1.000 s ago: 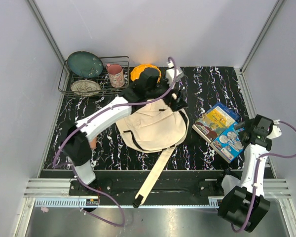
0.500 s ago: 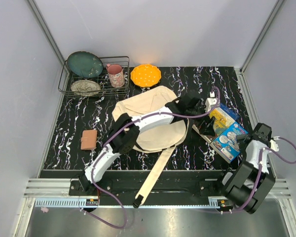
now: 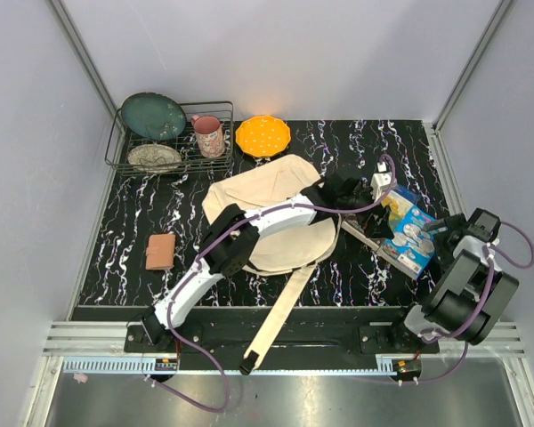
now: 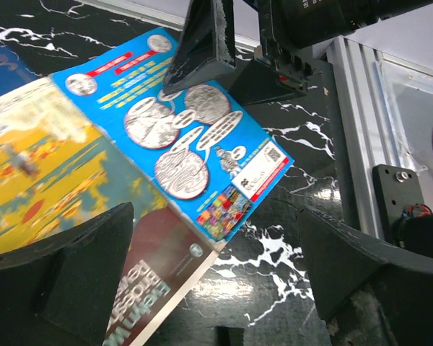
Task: Pack the student bag
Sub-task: Pick up the book from the center of the board.
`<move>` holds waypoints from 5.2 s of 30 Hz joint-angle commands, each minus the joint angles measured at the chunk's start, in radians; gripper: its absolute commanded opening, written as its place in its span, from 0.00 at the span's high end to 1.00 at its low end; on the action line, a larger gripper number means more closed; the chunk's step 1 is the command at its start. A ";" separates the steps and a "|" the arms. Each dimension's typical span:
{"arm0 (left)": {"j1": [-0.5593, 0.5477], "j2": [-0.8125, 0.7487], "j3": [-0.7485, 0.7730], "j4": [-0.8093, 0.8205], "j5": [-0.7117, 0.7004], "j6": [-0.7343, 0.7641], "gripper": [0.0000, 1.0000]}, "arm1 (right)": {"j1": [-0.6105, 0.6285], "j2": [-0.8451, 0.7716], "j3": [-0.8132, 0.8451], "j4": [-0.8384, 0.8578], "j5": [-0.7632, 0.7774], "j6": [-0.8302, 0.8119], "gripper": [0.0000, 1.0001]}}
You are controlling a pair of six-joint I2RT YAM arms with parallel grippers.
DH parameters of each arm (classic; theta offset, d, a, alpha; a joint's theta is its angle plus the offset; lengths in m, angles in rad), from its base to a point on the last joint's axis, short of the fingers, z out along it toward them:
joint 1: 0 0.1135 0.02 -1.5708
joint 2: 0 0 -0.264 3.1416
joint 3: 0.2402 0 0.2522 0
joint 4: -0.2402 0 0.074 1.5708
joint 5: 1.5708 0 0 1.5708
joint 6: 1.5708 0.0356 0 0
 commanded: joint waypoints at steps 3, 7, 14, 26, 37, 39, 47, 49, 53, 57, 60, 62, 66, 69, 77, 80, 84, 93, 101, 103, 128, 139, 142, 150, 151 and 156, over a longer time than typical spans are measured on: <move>0.001 0.072 0.111 0.024 -0.043 0.040 0.01 | 0.033 0.096 -0.056 0.089 -0.316 -0.056 0.10; 0.004 0.096 0.123 -0.001 -0.116 0.036 0.01 | 0.099 0.154 -0.037 0.116 -0.372 -0.078 0.12; 0.064 0.176 0.165 -0.077 -0.139 -0.155 0.01 | 0.132 0.185 -0.028 0.124 -0.355 -0.059 0.11; 0.094 0.267 0.254 -0.251 -0.170 -0.246 0.01 | 0.132 0.196 -0.066 0.198 -0.424 -0.026 0.17; 0.038 0.175 0.209 -0.462 -0.544 -0.208 0.01 | 0.132 -0.109 -0.128 0.064 -0.203 0.022 0.13; 0.030 0.146 0.176 -0.463 -0.592 -0.214 0.01 | 0.133 -0.147 -0.143 0.070 -0.189 0.033 0.12; 0.035 0.144 0.189 -0.469 -0.583 -0.213 0.01 | 0.132 -0.063 -0.111 0.083 -0.255 0.008 0.12; 0.033 0.165 0.215 -0.484 -0.538 -0.205 0.01 | 0.132 -0.054 -0.111 0.100 -0.264 0.008 0.12; 0.028 0.188 0.223 -0.440 -0.414 -0.196 0.01 | 0.133 -0.040 -0.109 0.112 -0.269 0.011 0.12; 0.025 0.214 0.246 -0.410 -0.267 -0.202 0.04 | 0.132 -0.002 -0.103 0.141 -0.300 0.010 0.11; 0.022 0.236 0.269 -0.429 -0.253 -0.202 0.04 | 0.132 0.027 -0.100 0.159 -0.324 0.013 0.12; 0.024 0.253 0.277 -0.447 -0.242 -0.203 0.04 | 0.132 0.035 -0.105 0.173 -0.335 0.019 0.12; 0.021 0.276 0.278 -0.456 -0.178 -0.208 0.07 | 0.132 0.056 -0.114 0.216 -0.367 0.030 0.12; 0.013 0.287 0.278 -0.446 -0.132 -0.209 0.10 | 0.132 0.087 -0.118 0.257 -0.421 0.028 0.17; -0.007 0.282 0.277 -0.417 -0.102 -0.210 0.23 | 0.132 0.038 -0.167 0.377 -0.550 0.043 0.35; -0.008 0.282 0.277 -0.410 -0.092 -0.216 0.35 | 0.132 -0.054 -0.184 0.386 -0.551 0.060 0.38; -0.011 0.288 0.277 -0.395 -0.073 -0.222 0.65 | 0.133 -0.128 -0.184 0.371 -0.547 0.070 0.48; -0.011 0.261 0.242 -0.308 -0.029 -0.255 1.00 | 0.132 -0.158 -0.169 0.305 -0.513 0.048 0.47; -0.007 0.237 0.211 -0.297 -0.046 -0.285 0.37 | 0.132 -0.154 -0.155 0.241 -0.462 0.033 0.43; -0.005 0.250 0.212 -0.332 -0.058 -0.285 0.35 | 0.133 -0.163 -0.155 0.230 -0.432 0.022 0.42; -0.033 0.234 0.140 0.121 0.333 -0.564 0.78 | 0.132 -0.189 -0.174 0.195 -0.392 -0.004 0.40; -0.033 0.256 0.137 0.153 0.336 -0.621 0.80 | 0.132 -0.186 -0.175 0.192 -0.390 -0.004 0.39; -0.027 0.227 0.110 0.125 0.284 -0.595 1.00 | 0.133 -0.203 -0.171 0.161 -0.364 -0.010 0.38; 0.024 0.090 0.065 0.079 0.166 -0.549 1.00 | 0.130 -0.361 -0.116 -0.003 -0.179 -0.010 0.14; 0.027 0.077 0.073 0.073 0.166 -0.542 1.00 | 0.129 -0.368 -0.080 -0.046 -0.171 -0.016 0.13; 0.061 -0.002 0.140 0.058 0.171 -0.530 1.00 | 0.092 -0.364 0.016 -0.123 -0.256 -0.042 0.08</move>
